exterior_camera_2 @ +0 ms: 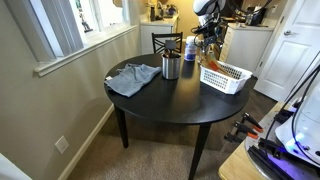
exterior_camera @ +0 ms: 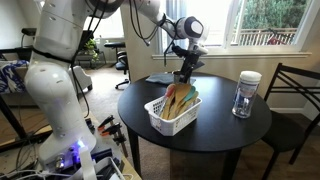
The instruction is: Put one wooden spoon in the silver holder.
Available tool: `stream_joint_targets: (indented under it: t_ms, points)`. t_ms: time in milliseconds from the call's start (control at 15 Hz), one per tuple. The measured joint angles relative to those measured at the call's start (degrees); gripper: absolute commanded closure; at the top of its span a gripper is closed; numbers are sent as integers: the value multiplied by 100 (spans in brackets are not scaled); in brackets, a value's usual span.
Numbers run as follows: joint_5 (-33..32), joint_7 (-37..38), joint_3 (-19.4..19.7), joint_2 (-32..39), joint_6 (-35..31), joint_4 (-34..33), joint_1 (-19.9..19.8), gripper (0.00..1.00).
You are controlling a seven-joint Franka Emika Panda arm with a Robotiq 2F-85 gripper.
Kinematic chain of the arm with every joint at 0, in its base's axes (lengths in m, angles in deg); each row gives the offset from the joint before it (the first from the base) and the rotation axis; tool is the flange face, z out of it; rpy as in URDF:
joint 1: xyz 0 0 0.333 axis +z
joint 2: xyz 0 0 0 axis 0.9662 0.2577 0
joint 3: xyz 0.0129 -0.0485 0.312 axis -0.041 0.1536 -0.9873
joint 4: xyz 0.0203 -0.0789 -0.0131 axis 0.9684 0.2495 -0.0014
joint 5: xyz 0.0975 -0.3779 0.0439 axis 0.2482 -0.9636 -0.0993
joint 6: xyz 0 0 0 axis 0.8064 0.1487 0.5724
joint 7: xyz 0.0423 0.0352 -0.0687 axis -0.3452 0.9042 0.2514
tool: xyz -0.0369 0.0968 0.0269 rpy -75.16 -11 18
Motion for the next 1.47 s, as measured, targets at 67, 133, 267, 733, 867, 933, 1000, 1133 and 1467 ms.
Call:
stream_joint_targets:
  t_ms: [67, 133, 267, 733, 867, 933, 1000, 1133, 1467]
  points:
    - [-63, 0, 0, 9, 1, -1, 9, 0]
    - [-124, 0, 0, 13, 3, -1, 26, 0]
    - [-251, 0, 0, 17, 10, -1, 73, 0]
    - [-474, 0, 1, 29, -45, -1, 164, 0]
    - [-474, 0, 4, 29, -72, -1, 162, 0]
    - [-474, 0, 4, 30, -77, -1, 161, 0]
    - [-474, 0, 6, 35, -77, -1, 161, 0]
    - [-497, 0, 10, 68, -34, 0, 161, 0]
    - [-637, 0, 10, 175, 74, 1, 179, 0]
